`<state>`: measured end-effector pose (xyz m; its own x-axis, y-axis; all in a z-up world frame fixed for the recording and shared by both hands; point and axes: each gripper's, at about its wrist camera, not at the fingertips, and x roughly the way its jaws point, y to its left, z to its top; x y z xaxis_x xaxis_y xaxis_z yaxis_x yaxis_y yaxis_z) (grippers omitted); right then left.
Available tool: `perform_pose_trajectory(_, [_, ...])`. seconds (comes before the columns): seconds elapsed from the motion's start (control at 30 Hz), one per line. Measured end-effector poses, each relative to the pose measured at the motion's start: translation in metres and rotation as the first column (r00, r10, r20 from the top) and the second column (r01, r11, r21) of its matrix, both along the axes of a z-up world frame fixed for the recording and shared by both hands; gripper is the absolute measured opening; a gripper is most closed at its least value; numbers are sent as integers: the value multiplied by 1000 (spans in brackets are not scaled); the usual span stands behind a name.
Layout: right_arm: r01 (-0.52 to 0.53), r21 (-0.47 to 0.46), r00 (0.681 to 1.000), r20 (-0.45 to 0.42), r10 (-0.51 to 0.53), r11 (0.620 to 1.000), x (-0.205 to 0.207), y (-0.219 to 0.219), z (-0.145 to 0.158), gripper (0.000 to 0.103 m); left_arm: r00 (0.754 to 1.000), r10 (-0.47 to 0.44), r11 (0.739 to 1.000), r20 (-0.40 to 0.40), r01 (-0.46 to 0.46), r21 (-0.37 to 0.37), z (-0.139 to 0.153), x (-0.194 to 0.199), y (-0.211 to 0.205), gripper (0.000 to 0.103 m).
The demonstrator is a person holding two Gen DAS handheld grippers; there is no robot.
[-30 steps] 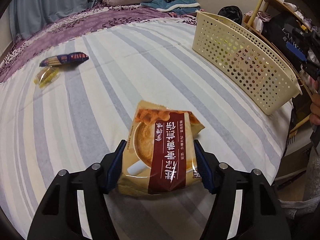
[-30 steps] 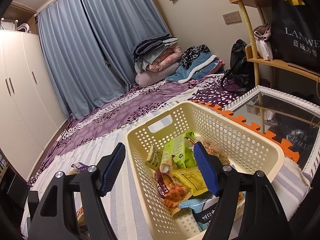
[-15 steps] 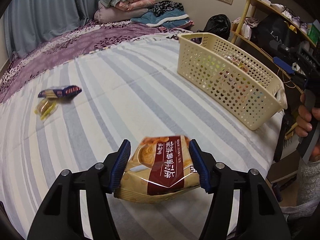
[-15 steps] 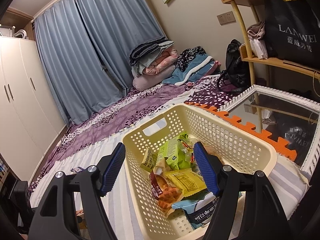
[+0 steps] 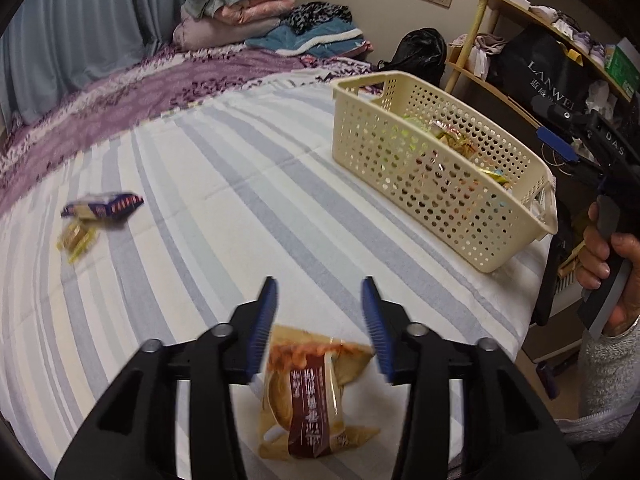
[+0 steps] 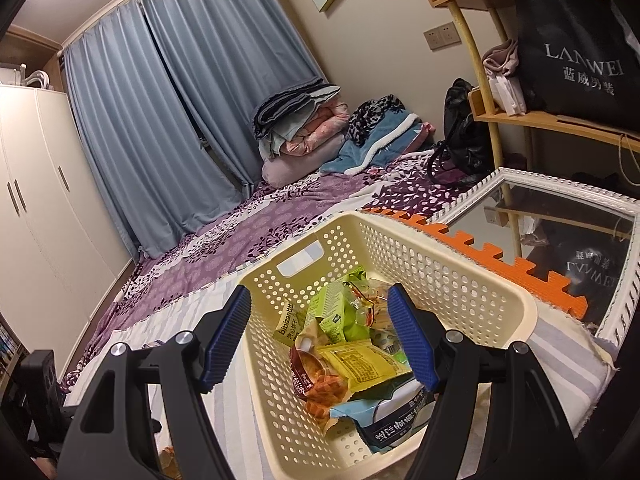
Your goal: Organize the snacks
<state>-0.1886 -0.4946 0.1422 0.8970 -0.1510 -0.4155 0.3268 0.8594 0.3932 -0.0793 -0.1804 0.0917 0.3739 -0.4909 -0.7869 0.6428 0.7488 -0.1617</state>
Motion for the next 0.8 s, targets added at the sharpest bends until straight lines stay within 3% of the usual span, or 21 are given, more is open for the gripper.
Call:
perform_pose_trajectory(0.07, [4, 5, 1000, 3, -4, 1000, -1, -2, 0, 71, 1000, 6, 1000, -13, -6, 3, -6, -3, 5, 75])
perform_pose_trajectory(0.2, [-1, 11, 1000, 5, 0, 1000, -1, -2, 0, 71, 998, -17, 1000, -53, 18, 18, -17, -11, 12, 84])
perform_pose_trajectory(0.5, [-13, -4, 1000, 16, 13, 1000, -1, 4, 6, 71, 986, -20, 996, -166, 34, 83, -62, -13, 15, 84])
perform_pose_trajectory(0.57, [-6, -4, 1000, 18, 6, 1000, -2, 2, 7, 71, 991, -28, 994, -134, 42, 100, -65, -19, 14, 84])
perform_pose_trajectory(0.67, [-2, -4, 1000, 22, 2, 1000, -3, 2, 8, 71, 992, -33, 995, -118, 45, 94, -60, -22, 13, 68])
perform_pose_trajectory(0.8, [-4, -6, 1000, 26, 4, 1000, -3, 3, 7, 71, 996, -20, 997, -84, 26, 75, -47, -19, 12, 64])
